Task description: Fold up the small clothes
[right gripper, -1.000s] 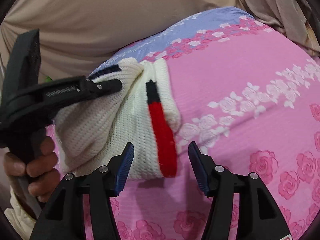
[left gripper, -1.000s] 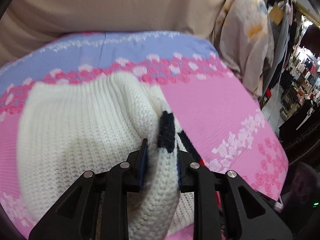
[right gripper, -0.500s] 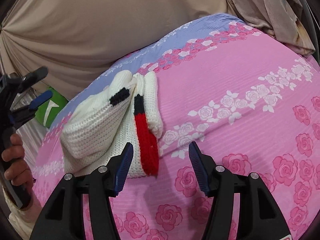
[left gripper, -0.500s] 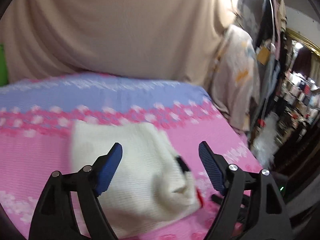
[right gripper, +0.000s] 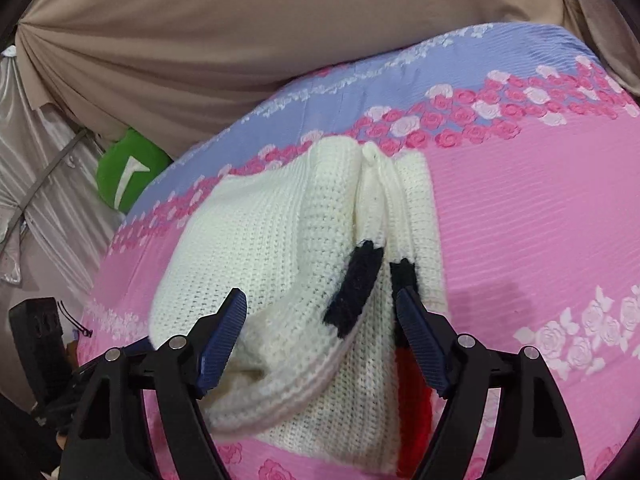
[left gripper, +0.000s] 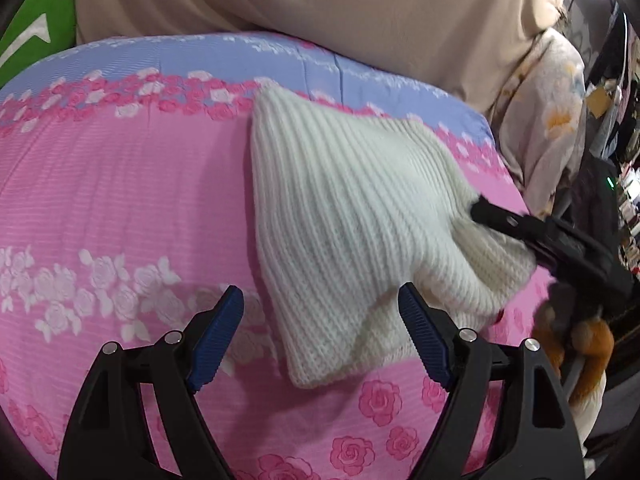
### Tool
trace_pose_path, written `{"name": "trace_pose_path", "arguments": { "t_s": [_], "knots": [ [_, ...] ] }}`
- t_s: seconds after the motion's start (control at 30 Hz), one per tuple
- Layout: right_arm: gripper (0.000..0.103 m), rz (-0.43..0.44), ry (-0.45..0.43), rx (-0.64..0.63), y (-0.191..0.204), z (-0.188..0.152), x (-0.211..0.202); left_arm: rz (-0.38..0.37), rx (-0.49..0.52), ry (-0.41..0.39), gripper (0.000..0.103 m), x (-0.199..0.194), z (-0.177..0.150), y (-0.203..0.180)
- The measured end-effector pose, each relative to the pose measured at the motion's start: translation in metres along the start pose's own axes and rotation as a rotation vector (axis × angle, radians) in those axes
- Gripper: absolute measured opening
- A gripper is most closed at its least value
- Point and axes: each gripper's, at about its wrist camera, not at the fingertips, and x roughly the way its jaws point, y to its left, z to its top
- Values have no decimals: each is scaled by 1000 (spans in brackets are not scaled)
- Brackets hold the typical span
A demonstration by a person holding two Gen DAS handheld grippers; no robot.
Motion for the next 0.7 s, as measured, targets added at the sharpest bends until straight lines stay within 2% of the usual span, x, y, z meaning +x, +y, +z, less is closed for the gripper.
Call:
{"name": "trace_pose_path", "arguments": {
  "t_s": [0.03,0.07,0.1,0.13,0.17,0.2,0.27,0.3,0.37,0.4,0.43,0.47,0.5,0.53,0.57,0.6,0.67,0.7],
  "knots": [
    [69,6,6,-2,1,1,5,3,13,15,77,5,-3,-2],
    [38,40,18,-2,3,4,8,17,25,35,77,12,-4,-3],
    [26,76,22,11,4,6,4,32,31,52,72,18,-6,-3],
    [25,156,-6,30,4,9,-7,37,31,68,64,22,-8,-2],
    [23,244,-39,44,3,11,-20,32,27,80,63,25,-8,0],
    [23,332,-78,64,-1,12,-38,28,22,84,62,25,-9,3],
    [22,400,-132,95,-15,6,-61,40,35,79,62,21,-9,4],
    [22,367,-132,96,-20,2,-60,47,44,79,62,20,-10,5],
    [22,147,-60,102,-41,-9,-32,51,54,98,62,23,-13,5],
    [23,64,-13,109,-52,-16,-14,42,55,108,62,26,-14,5],
    [22,126,-46,135,-61,-23,-13,41,60,107,63,28,-15,4],
    [25,151,-56,151,-62,-24,-19,53,73,101,63,27,-15,2],
    [27,142,-75,152,-59,-25,-32,60,81,101,63,26,-15,0],
    [37,101,-117,140,-54,-26,-47,57,82,102,63,25,-15,-1],
    [39,59,-153,112,-47,-28,-62,52,81,105,63,24,-15,-1],
    [41,53,-171,69,-38,-32,-77,38,82,103,62,21,-16,-2],
    [51,103,-165,20,-22,-42,-96,20,83,96,62,12,-19,-3],
    [53,129,-140,-6,-15,-49,-99,12,84,97,62,10,-21,-4]
  ]
}}
